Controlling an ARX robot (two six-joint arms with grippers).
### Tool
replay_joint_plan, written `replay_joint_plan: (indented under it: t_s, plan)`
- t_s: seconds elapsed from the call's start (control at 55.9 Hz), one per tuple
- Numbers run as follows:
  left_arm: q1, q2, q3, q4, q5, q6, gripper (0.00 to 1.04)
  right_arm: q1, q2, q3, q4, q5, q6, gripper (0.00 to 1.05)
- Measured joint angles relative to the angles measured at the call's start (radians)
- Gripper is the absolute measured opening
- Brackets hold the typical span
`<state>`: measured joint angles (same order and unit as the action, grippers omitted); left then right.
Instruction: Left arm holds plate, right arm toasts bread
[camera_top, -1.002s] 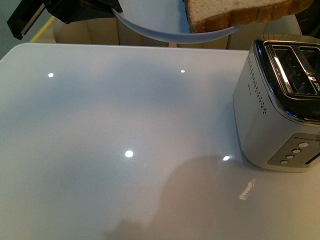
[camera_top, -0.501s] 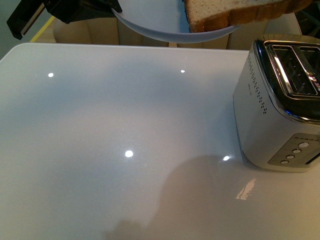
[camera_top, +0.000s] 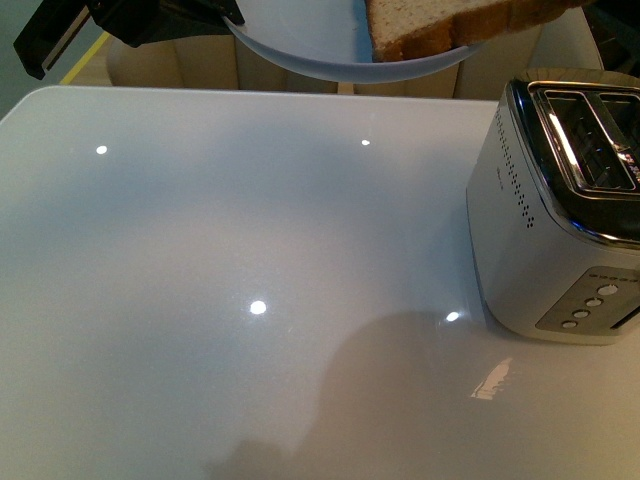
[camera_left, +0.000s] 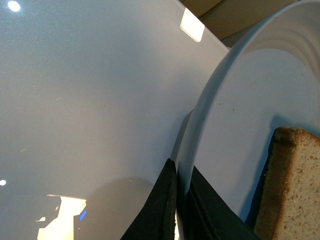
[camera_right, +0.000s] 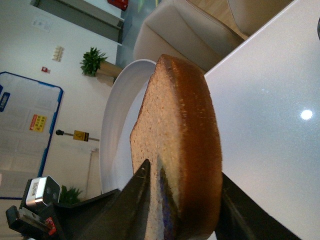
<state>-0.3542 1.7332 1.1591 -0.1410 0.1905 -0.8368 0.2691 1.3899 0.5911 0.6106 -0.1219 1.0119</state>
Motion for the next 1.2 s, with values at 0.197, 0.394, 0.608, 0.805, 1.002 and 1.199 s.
replay_joint_plan:
  t_s: [0.197, 0.394, 0.608, 0.805, 1.002, 1.199]
  plan:
    - [0.0, 0.0, 0.0, 0.0, 0.0, -0.001, 0.03, -0.017, -0.101, 0.0, -0.053, 0.006, -0.008, 0.03]
    - [0.0, 0.0, 0.0, 0.0, 0.0, -0.003, 0.03, -0.069, -0.257, 0.021, -0.154, 0.037, -0.095, 0.03]
    - [0.0, 0.0, 0.0, 0.0, 0.0, -0.004, 0.03, -0.182, -0.396, 0.07, -0.238, 0.135, -0.391, 0.03]
    - [0.0, 0.0, 0.0, 0.0, 0.0, -0.004, 0.03, -0.231, -0.332, 0.031, -0.222, 0.157, -0.621, 0.03]
    - [0.0, 0.0, 0.0, 0.0, 0.0, -0.004, 0.03, -0.219, -0.209, 0.005, -0.16, 0.183, -0.764, 0.03]
    - [0.0, 0.0, 0.0, 0.0, 0.0, -0.004, 0.03, -0.201, -0.095, 0.004, -0.091, 0.198, -0.861, 0.03]
